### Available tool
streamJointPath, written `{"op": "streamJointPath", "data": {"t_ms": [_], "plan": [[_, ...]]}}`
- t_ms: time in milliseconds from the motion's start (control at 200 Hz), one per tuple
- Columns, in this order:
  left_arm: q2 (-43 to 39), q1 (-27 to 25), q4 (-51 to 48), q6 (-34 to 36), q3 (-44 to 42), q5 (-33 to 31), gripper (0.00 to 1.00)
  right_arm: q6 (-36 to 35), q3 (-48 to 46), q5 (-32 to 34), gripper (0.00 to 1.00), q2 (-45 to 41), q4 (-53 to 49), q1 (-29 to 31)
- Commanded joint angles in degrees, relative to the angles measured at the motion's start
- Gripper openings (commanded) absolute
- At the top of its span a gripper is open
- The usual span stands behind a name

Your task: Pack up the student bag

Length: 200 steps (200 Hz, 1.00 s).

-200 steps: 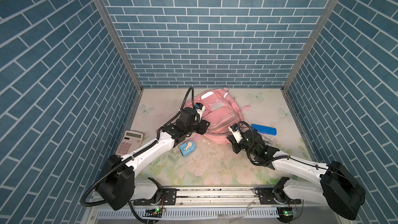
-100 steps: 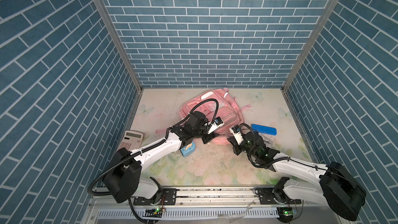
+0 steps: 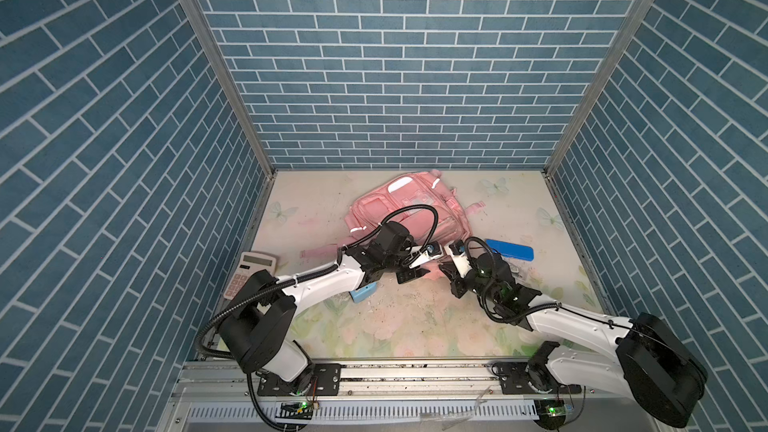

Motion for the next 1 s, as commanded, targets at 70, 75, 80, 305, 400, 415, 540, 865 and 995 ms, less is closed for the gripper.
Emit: {"op": "streamJointPath", "data": {"t_ms": [70,75,80,305,400,415,540,865,995], "plan": [[0.2,-0.2,2.6,2.0,0.6,0.5,0.53,2.1,-0.4,-2.0,0.0,-0.6,6.4,-0.3],[0.2,-0.2,2.6,2.0,0.6,0.5,0.53,2.1,-0.4,-2.0,0.0,-0.6,6.4,-0.3],[0.2,-0.2,2.6,2.0,0.6,0.5,0.53,2.1,-0.4,-2.0,0.0,-0.6,6.5,-0.3],[1.2,-1.5,1.9,3.3,1.5,-0.7,0.53,2.4,-1.3,-2.0,0.0,-1.0,7.6,-0.4],[2.1,-2.3,1.9,3.6,1.9,-1.8,0.52,2.6,-1.4,-2.3,0.0,-0.8,7.8,-0.4],[2.3,-2.3,1.9,3.7,1.9,-2.3,0.53,2.5,-1.4,-2.4,0.0,-0.8,7.8,-0.3],[3.7,-2.4,2.6,2.8,2.0,-3.5,0.51,2.7,-1.6,-2.5,0.0,-0.9,8.1,-0.4],[3.4,-2.4,6.3,3.1,-1.9,-7.9,0.31,2.9,-2.1,-2.0,0.0,-1.7,8.2,-0.4],[2.4,-2.4,5.6,3.9,-2.2,-9.0,0.0,3.4,-2.1,-1.1,0.0,-2.2,7.4,-0.6]]}}
